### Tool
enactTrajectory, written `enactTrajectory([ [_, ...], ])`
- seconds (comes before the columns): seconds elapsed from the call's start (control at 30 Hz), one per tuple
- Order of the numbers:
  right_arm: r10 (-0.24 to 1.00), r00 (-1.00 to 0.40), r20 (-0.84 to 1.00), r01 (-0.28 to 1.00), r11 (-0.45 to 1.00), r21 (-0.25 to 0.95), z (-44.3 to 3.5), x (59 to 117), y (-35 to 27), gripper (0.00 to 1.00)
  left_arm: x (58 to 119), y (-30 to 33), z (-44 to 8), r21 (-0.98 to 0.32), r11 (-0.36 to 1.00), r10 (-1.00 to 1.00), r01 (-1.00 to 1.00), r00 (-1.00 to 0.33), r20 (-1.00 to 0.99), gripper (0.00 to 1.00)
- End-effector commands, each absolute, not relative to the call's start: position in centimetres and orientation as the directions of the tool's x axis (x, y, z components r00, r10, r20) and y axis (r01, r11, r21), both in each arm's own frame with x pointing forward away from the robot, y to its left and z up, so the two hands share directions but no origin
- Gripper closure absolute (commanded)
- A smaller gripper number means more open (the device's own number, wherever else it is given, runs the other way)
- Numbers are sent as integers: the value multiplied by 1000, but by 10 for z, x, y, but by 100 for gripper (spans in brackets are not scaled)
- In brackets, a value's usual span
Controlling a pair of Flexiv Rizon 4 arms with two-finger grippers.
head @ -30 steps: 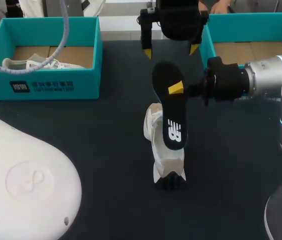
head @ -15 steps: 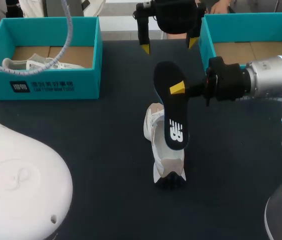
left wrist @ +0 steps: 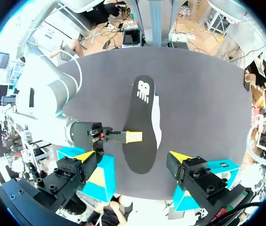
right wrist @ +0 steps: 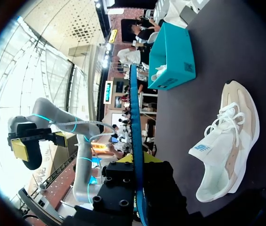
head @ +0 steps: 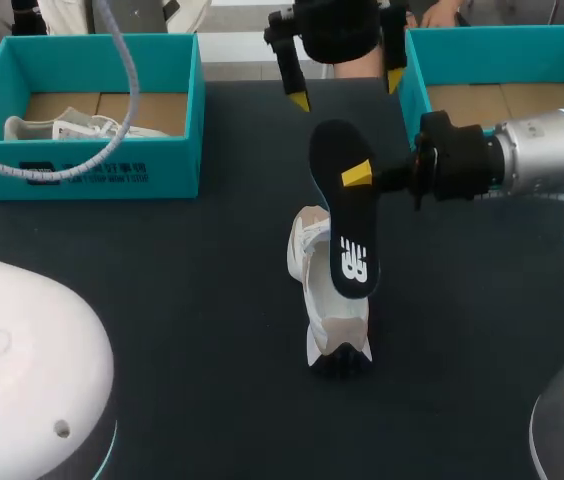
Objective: Take the shoe out of the shoebox, open the shoe tongue, remove and reinsert the insole, then place the shoe into the shoebox
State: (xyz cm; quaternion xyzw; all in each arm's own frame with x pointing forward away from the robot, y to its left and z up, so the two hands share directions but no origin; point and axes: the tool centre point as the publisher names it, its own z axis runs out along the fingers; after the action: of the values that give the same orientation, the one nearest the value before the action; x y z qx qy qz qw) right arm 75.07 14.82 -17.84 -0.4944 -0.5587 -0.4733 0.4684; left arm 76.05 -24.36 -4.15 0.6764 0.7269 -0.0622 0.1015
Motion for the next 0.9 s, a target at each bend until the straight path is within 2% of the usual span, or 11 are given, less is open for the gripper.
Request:
enactTrajectory([
  [0.03, 119, -71, 990, 996, 57, 64, -175, 748, 146, 100, 751, -217, -60, 44, 60, 789, 997, -20, -614, 0],
  [0.17, 124, -72, 990, 996, 52, 66, -173, 747, 144, 100, 752, -203, -67, 29, 74, 560, 997, -17, -828, 0],
  [0.37, 129, -64, 990, 997, 48, 58, -173, 744, 142, 100, 750, -189, -78, 40, 118, 370, 992, -6, -929, 0],
  [0.57, 132, -59, 990, 998, 40, 54, -174, 741, 141, 100, 742, -174, -82, 99, 175, 156, 980, 72, -985, 0],
  [0.67, 132, -58, 990, 998, 36, 53, -174, 741, 141, 100, 741, -168, -83, 111, 203, 104, 973, 92, -990, 0],
  [0.7, 131, -58, 990, 998, 35, 53, -174, 741, 141, 100, 741, -169, -82, 132, 219, 169, 967, 96, -981, 0],
  [0.9, 132, -58, 990, 998, 38, 53, -175, 741, 142, 100, 741, -169, -82, 132, 219, 169, 967, 96, -981, 0],
])
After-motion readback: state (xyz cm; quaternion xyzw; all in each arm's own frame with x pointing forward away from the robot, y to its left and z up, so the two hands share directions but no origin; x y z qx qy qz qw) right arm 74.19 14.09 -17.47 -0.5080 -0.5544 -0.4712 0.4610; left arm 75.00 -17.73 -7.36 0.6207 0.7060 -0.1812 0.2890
